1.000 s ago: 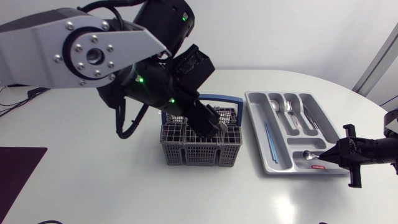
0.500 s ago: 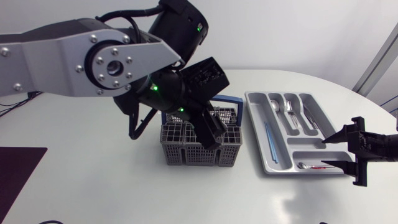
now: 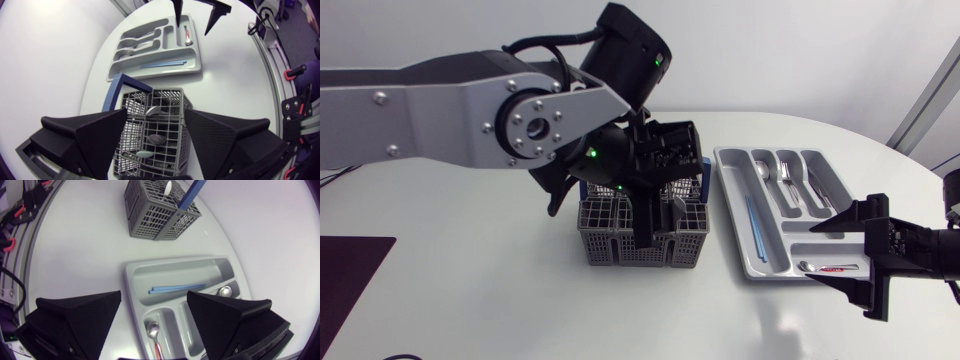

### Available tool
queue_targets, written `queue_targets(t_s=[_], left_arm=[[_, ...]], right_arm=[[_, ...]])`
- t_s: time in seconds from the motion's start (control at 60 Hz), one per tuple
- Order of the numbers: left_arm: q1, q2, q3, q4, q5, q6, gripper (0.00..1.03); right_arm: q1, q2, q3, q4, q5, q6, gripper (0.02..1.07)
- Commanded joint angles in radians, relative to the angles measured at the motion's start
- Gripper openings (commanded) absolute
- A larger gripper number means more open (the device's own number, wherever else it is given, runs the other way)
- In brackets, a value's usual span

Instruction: Unload the cutlery basket into the drawer organizer.

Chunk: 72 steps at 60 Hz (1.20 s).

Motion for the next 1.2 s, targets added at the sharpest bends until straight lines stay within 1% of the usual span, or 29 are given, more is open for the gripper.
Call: queue_targets(t_s=[0.0, 0.05, 0.133, 0.35, 0.5, 0.617, 0.667, 0.75, 0.8, 0.833, 0.883, 0.933, 1.017, 1.067, 1.1, 1.117, 1.15, 1.183], left_arm=[[-0.009, 0.035, -0.005, 0.004, -0.018, 0.11, 0.79], [-0.01, 0.044, -0.003, 0.004, -0.019, 0.16, 0.79], [-0.009, 0.064, 0.011, 0.001, -0.033, 0.202, 0.79], [-0.003, 0.154, 0.127, -0.106, -0.058, 0.294, 0.79], [-0.006, 0.193, 0.172, -0.125, -0.089, 0.343, 0.75], [-0.007, 0.219, 0.201, -0.132, -0.098, 0.381, 0.65], [-0.007, 0.23, 0.205, -0.132, -0.104, 0.396, 0.63], [-0.009, 0.243, 0.212, -0.132, -0.119, 0.426, 0.56], [-0.009, 0.249, 0.212, -0.131, -0.122, 0.436, 0.54], [-0.009, 0.254, 0.212, -0.131, -0.122, 0.447, 0.51], [-0.009, 0.26, 0.212, -0.129, -0.124, 0.459, 0.51], [-0.009, 0.269, 0.215, -0.12, -0.125, 0.467, 0.47], [-0.01, 0.279, 0.218, -0.108, -0.124, 0.469, 0.46], [-0.012, 0.285, 0.213, -0.099, -0.125, 0.476, 0.42], [-0.012, 0.286, 0.21, -0.092, -0.125, 0.478, 0.42], [-0.01, 0.291, 0.204, -0.08, -0.125, 0.482, 0.39], [-0.012, 0.291, 0.202, -0.073, -0.125, 0.484, 0.38], [-0.012, 0.291, 0.199, -0.068, -0.125, 0.484, 0.34]], right_arm=[[0.051, -0.029, -0.032, 0.01, -0.016, 0.124, 0.98], [0.085, -0.055, -0.048, 0.039, -0.022, 0.196, 0.98], [0.134, -0.101, -0.075, 0.098, -0.022, 0.308, 0.98], [0.239, -0.238, -0.155, 0.167, -0.027, 0.498, 0.98], [0.317, -0.316, -0.216, 0.265, -0.018, 0.656, 0.98], [0.397, -0.383, -0.261, 0.309, 0.008, 0.755, 0.98], [0.429, -0.41, -0.275, 0.323, 0.027, 0.788, 0.98], [0.466, -0.434, -0.281, 0.335, 0.048, 0.822, 0.98], [0.472, -0.446, -0.281, 0.335, 0.051, 0.833, 0.98], [0.473, -0.452, -0.279, 0.335, 0.051, 0.839, 0.98], [0.473, -0.457, -0.278, 0.335, 0.051, 0.844, 0.98], [0.475, -0.462, -0.278, 0.335, 0.051, 0.85, 0.98], [0.485, -0.466, -0.284, 0.334, 0.051, 0.853, 0.98], [0.49, -0.472, -0.288, 0.334, 0.053, 0.856, 0.98], [0.492, -0.477, -0.292, 0.334, 0.054, 0.857, 0.98], [0.495, -0.48, -0.293, 0.334, 0.059, 0.86, 0.98], [0.496, -0.485, -0.295, 0.334, 0.059, 0.862, 0.98], [0.499, -0.491, -0.298, 0.334, 0.06, 0.865, 0.98]])
